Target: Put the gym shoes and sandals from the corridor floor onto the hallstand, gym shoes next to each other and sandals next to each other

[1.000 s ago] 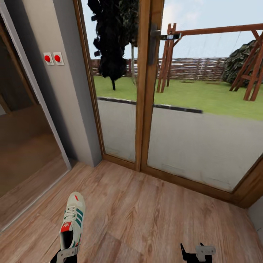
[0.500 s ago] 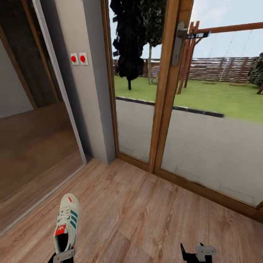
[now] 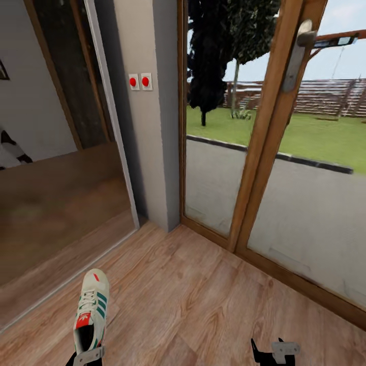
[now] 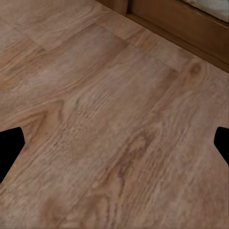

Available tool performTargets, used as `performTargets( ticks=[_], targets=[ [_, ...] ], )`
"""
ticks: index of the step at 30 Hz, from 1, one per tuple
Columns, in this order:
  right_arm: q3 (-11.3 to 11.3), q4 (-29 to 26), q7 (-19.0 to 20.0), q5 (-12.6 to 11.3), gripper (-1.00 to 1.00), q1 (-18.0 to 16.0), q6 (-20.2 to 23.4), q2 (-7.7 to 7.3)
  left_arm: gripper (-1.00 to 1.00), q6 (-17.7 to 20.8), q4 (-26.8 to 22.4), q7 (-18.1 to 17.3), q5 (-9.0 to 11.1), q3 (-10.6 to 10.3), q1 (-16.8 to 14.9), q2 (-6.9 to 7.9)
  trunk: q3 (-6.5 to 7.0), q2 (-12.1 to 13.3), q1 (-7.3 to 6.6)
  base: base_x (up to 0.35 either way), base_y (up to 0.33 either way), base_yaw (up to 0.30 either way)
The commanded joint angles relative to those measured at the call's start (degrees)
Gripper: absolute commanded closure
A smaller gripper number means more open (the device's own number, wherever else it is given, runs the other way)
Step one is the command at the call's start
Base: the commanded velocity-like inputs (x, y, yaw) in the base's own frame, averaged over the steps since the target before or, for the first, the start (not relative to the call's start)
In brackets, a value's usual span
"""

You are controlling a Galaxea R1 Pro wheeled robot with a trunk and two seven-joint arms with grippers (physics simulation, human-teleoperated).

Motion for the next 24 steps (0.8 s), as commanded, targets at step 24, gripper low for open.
performTargets(
  ticks=[24],
  targets=[
    [-0.5, 0.0, 0.1, 0.6, -1.00, 0.0, -0.1, 0.01, 1.00, -0.2, 0.4, -0.3, -3.9, -0.7, 0.0, 0.23, -0.05, 0.0, 0.02, 0.062, 0.000, 0.278]
  ],
)
